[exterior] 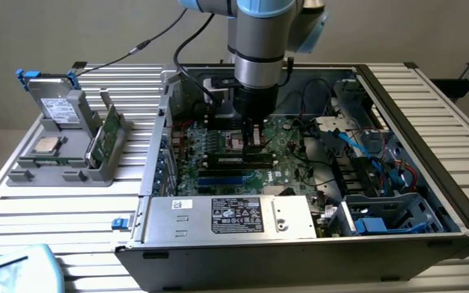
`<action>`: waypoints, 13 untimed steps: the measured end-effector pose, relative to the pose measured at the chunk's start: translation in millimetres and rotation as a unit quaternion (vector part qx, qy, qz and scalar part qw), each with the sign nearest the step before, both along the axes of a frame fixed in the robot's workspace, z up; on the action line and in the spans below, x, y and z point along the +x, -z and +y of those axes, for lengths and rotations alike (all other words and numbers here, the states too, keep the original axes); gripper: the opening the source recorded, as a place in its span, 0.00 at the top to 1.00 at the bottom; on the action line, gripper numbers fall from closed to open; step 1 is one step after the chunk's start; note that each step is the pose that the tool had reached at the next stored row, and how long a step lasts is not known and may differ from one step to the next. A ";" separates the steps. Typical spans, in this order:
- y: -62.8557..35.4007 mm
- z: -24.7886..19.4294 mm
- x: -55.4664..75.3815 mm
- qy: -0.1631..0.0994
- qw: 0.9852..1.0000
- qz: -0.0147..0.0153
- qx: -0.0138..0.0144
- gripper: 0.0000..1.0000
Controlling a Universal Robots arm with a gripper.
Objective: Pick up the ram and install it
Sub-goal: 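Insert the ram into the slot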
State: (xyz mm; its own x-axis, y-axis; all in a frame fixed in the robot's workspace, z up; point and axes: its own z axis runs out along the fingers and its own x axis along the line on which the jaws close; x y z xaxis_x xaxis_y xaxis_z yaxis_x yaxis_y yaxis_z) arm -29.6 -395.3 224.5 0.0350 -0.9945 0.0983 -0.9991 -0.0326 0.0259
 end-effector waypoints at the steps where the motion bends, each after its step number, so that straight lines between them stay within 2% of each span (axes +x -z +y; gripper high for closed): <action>1: 0.0 0.3 0.0 0.000 1.000 0.000 -0.001 0.86; 13: 0.6 2.4 0.0 -0.003 1.000 0.000 -0.003 0.86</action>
State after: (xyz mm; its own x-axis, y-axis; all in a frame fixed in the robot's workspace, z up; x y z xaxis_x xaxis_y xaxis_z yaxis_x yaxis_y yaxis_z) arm -29.6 -392.9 223.8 0.0410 -0.9938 0.1035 -0.9989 -0.0385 0.0261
